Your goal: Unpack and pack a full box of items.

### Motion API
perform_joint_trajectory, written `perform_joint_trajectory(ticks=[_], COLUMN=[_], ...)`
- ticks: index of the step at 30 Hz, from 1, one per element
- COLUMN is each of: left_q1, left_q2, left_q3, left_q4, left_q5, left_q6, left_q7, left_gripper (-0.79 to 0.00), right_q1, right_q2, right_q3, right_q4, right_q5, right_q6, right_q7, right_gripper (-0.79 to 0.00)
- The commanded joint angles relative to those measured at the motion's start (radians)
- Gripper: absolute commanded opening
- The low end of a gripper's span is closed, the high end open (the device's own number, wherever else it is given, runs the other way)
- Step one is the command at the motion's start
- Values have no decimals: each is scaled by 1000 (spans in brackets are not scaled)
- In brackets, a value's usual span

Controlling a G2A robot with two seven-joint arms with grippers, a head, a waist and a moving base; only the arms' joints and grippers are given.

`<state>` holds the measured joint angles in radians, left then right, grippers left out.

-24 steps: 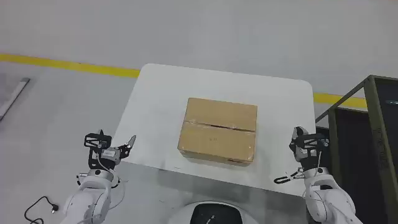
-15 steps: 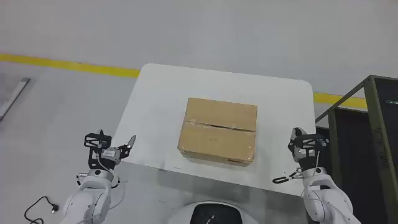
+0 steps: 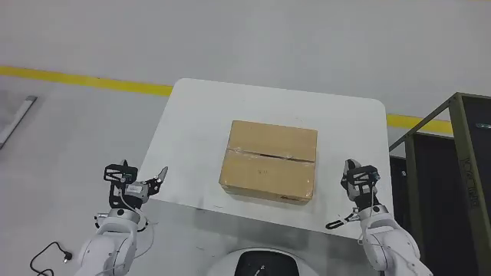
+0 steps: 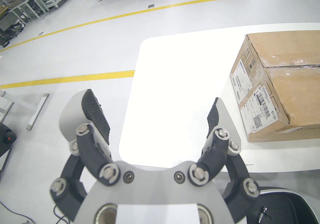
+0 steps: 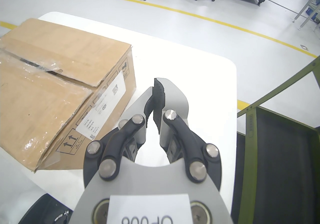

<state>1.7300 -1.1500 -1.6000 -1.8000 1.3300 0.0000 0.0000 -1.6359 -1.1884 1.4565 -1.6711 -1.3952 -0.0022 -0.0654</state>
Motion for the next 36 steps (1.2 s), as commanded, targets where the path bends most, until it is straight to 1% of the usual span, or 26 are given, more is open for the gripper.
perform_joint_trajectory(ticks=[1, 3, 7, 13, 20, 23, 29, 33, 36], left_q1=[0, 0, 0, 0, 0, 0, -2, -13, -19], left_q2=[0, 0, 0, 0, 0, 0, 0, -3, -4], left_q3=[0, 0, 0, 0, 0, 0, 1, 7, 16], left_q4=[0, 0, 0, 0, 0, 0, 2, -1, -15], left_q5=[0, 0, 0, 0, 0, 0, 2, -8, -5], left_q6=[0, 0, 0, 0, 0, 0, -2, -15, -38], left_q7=[0, 0, 0, 0, 0, 0, -2, 4, -2], left_gripper=[0, 0, 0, 0, 0, 0, 0, 0, 0], right_q1=[23, 45, 96, 173, 241, 260, 278, 265, 236], right_q2=[-6, -10, -20, -36, -56, -63, -73, -70, -63], right_q3=[-31, -57, -92, -162, -242, -270, -293, -273, -238], right_q4=[32, 65, 150, 257, 336, 354, 375, 361, 333], right_q5=[11, 11, 66, 61, 75, 78, 82, 74, 67], right_q6=[5, -2, -24, -37, -68, -81, -74, -64, -53], right_q7=[-7, -14, 4, -7, -22, -27, -39, -61, -77], right_gripper=[-785, -785, -785, -785, -785, -785, -785, -785, -785])
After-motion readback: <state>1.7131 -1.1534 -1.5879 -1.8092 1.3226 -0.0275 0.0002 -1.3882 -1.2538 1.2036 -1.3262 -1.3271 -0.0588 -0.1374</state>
